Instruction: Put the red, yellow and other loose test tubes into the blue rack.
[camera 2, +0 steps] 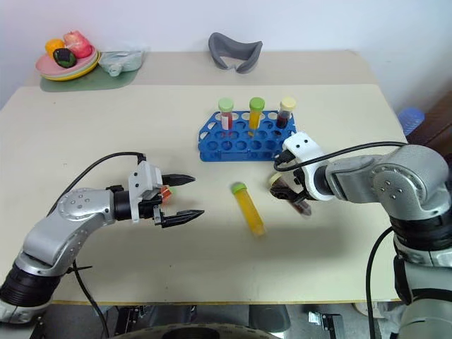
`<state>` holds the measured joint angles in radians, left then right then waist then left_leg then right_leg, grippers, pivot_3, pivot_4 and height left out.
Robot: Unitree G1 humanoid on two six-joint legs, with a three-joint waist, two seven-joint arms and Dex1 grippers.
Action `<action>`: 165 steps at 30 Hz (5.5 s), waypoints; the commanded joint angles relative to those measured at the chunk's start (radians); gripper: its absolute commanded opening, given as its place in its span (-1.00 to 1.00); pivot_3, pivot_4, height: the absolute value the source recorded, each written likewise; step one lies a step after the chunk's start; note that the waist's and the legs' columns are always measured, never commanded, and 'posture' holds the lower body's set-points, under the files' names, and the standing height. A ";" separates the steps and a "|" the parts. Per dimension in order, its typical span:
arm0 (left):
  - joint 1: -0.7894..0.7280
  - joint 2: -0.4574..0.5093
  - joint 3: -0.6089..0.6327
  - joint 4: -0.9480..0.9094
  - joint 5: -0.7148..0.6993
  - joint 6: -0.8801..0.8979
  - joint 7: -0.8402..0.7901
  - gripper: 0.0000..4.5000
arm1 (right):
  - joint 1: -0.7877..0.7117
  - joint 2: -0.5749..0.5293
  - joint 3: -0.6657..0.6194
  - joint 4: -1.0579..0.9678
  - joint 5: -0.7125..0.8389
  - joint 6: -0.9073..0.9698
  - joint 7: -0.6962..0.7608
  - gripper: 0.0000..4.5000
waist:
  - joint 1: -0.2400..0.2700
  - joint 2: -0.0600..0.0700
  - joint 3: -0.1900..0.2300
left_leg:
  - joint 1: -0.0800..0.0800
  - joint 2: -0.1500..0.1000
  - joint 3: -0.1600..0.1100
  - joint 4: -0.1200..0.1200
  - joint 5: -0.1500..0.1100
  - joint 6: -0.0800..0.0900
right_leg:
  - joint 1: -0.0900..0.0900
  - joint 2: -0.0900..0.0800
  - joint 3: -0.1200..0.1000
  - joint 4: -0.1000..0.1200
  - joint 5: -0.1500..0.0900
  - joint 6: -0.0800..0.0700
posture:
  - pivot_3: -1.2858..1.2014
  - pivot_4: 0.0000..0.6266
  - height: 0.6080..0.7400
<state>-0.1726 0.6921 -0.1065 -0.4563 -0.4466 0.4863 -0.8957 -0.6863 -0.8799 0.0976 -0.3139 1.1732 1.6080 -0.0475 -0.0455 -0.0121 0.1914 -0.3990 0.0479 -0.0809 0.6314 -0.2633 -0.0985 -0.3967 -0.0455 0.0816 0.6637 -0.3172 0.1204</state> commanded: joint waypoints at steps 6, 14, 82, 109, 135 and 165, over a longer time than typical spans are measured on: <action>0.071 -0.025 -0.016 -0.076 0.023 -0.034 0.026 0.92 | -0.112 0.017 0.119 0.123 0.223 0.006 -0.290 1.00 | 0.002 0.000 0.000 | -0.002 0.000 0.000 0.001 0.000 0.000 | -0.001 0.000 0.000 0.000 0.000 0.000 | 0.03 -0.52 1.00; 0.097 -0.028 -0.009 -0.052 0.031 -0.077 0.019 0.92 | -0.131 0.036 0.196 0.199 0.363 0.006 -0.522 1.00 | 0.002 0.000 0.000 | -0.005 0.000 -0.001 0.001 0.000 0.000 | -0.004 0.000 -0.001 0.001 0.000 0.000 | 0.03 -0.52 1.00; -0.030 -0.252 0.058 -0.039 -0.103 -0.002 0.196 1.00 | 0.279 0.708 -0.127 0.313 -1.004 -1.678 0.065 -0.61 | -0.001 0.001 -0.002 | -0.007 0.000 -0.001 0.003 0.002 -0.002 | -0.008 0.000 -0.001 0.005 0.000 0.000 | 0.03 -0.52 1.00; 0.029 -0.244 0.056 0.002 -0.068 -0.091 0.150 1.00 | 0.296 0.762 -0.174 0.363 -1.043 -1.731 0.097 -0.61 | -0.002 0.002 -0.002 | -0.006 0.000 -0.001 0.003 0.002 -0.003 | -0.008 0.000 -0.001 0.006 0.000 0.000 | 0.03 -0.52 1.00; 0.038 -0.224 0.086 0.004 -0.067 -0.089 0.168 1.00 | 0.353 0.606 -0.287 0.010 -0.959 -1.507 0.173 0.99 | 0.003 0.003 -0.002 | -0.006 0.000 -0.001 0.003 0.002 -0.003 | -0.007 0.000 -0.001 0.006 0.000 0.000 | 0.03 -0.52 1.00; 0.013 -0.087 0.128 0.129 0.012 -0.144 0.062 1.00 | -0.087 0.064 0.407 -0.035 0.799 -0.531 -0.987 0.99 | -0.001 0.003 -0.002 | -0.003 0.000 -0.002 0.003 0.000 0.001 | -0.002 0.000 -0.001 0.002 0.000 0.000 | 0.03 -0.52 1.00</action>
<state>-0.1622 0.5966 -0.0021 -0.2828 -0.4244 0.3524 -0.8270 -0.7488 -0.8244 0.4941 -0.3547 1.9499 1.0787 -0.9835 -0.0470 -0.0087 0.1898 -0.4024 0.0483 -0.0824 0.6343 -0.2637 -0.0970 -0.3992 -0.0450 0.0809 0.6659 -0.3170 0.1205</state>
